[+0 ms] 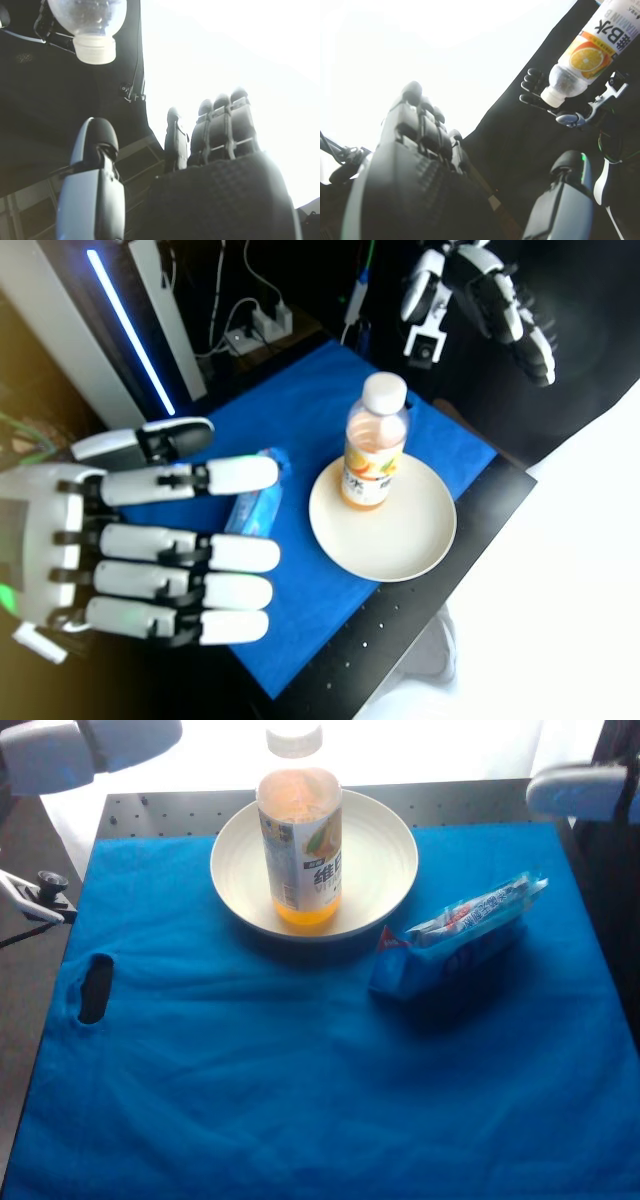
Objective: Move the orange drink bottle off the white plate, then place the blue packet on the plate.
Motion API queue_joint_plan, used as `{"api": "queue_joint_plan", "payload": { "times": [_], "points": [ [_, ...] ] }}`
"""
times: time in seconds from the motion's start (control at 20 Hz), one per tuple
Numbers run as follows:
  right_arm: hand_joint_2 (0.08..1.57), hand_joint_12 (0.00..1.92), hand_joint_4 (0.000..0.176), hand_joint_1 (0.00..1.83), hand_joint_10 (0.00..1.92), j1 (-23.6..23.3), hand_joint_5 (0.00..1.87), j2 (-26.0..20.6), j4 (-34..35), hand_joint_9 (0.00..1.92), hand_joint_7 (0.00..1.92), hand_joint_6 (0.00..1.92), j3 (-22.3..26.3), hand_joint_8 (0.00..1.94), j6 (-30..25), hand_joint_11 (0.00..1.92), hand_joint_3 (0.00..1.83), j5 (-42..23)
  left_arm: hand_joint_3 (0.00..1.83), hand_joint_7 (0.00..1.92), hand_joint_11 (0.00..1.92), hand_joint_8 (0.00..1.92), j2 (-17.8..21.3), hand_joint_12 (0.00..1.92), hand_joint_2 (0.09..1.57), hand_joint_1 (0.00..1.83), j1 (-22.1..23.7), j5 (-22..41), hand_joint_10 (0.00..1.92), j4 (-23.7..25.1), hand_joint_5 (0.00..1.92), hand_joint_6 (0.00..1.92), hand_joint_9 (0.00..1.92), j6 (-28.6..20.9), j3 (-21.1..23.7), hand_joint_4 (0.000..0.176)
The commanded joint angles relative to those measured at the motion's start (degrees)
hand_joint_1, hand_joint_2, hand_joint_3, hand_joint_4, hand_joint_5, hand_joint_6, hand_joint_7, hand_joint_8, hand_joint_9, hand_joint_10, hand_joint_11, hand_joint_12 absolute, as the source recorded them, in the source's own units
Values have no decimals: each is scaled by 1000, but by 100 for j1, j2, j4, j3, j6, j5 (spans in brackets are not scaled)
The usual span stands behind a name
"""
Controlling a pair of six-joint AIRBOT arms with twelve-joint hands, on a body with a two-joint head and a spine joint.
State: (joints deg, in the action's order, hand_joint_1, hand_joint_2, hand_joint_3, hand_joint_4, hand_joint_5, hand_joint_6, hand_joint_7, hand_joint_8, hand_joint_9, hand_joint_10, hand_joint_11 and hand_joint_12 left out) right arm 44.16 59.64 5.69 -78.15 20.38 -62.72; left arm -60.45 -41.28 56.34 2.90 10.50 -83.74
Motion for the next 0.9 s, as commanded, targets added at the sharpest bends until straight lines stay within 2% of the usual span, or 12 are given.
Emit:
{"api": "queue_joint_plan", "payload": {
  "times": [0.0, 0.05, 0.2, 0.3, 0.35, 0.45, 0.5, 0.6, 0.7, 0.75, 0.8, 0.85],
  "points": [
    [756, 688, 67, 568, 12, -71, 33, 35, 137, 174, 143, 2, -44, 2, -46, 68, 2, -644, 0, 59, 0, 3, -47, 114, 919, 498, 106, 570, 8, -141, 0, 0, 44, -60, -46, 91],
    [757, 697, 67, 562, 17, -71, 44, 70, 143, 194, 151, 6, -74, 4, -46, 86, 1, -643, 0, 40, 0, 3, -96, 22, 889, 510, 135, 508, 2, -88, 0, 0, 10, -89, -102, 92],
    [794, 793, 70, 543, 11, -71, 69, 86, 152, 265, 173, 2, -98, 1, -46, 113, 0, -643, 1, 0, 0, 0, -351, 0, 897, 493, 200, 423, 0, 85, 0, 0, 0, -403, -371, 93],
    [799, 869, 66, 543, 1, -71, 100, 86, 152, 276, 200, 2, -98, 0, -46, 89, 0, -644, 15, 18, 0, 7, -420, 0, 933, 493, 275, 347, 0, 204, 0, 0, 0, -489, -426, 75],
    [813, 934, 72, 571, 0, -71, 106, 86, 152, 270, 197, 0, -99, 0, -46, 45, 0, -644, 18, 26, 0, 9, -486, 0, 950, 537, 382, 244, 0, 380, 0, 0, 0, -596, -497, 77],
    [812, 903, 51, 567, 3, -71, 128, 86, 152, 286, 221, 1, -103, 1, -46, 58, 0, -643, 12, 33, 26, 8, -624, 12, 944, 516, 489, 182, 5, 617, 0, 0, 12, -877, -657, 75],
    [829, 903, 41, 561, 14, -71, 139, 89, 151, 322, 251, 4, -111, 10, -46, 89, 6, -643, 8, 30, 20, 6, -656, 10, 940, 514, 536, 152, 5, 730, 0, 0, 16, -995, -710, 89],
    [829, 908, 30, 519, 6, -70, 151, 146, 150, 311, 244, 6, -135, 3, -46, 116, 4, -643, 18, 36, 76, 5, -688, 39, 977, 505, 651, -13, 9, 984, 0, 0, 32, -1064, -751, 95],
    [837, 914, 26, 495, 4, -70, 166, 163, 143, 308, 217, 8, -139, 4, -46, 127, 5, -643, 0, 46, 2, 3, -779, 577, 946, 539, 680, -52, 4, 1124, 0, 0, 48, -1167, -803, 106],
    [843, 912, 21, 478, 6, -70, 172, 163, 143, 315, 219, 9, -141, 4, -46, 126, 7, -643, 0, 33, 0, 2, -834, 575, 923, 553, 681, -34, 3, 1197, 0, 0, 52, -1283, -834, 101],
    [836, 910, 19, 472, 6, -70, 179, 163, 143, 316, 220, 11, -144, 4, -46, 126, 3, -643, 0, 28, 0, 0, -861, 461, 906, 557, 681, -34, 3, 1236, 0, 0, 60, -1321, -850, 103],
    [835, 910, 24, 474, 5, -70, 187, 168, 144, 315, 210, 13, -151, 0, -46, 126, 2, -643, 0, 13, 0, 0, -903, 422, 903, 565, 686, -44, 3, 1301, 0, 0, 70, -1377, -874, 100]
  ]
}}
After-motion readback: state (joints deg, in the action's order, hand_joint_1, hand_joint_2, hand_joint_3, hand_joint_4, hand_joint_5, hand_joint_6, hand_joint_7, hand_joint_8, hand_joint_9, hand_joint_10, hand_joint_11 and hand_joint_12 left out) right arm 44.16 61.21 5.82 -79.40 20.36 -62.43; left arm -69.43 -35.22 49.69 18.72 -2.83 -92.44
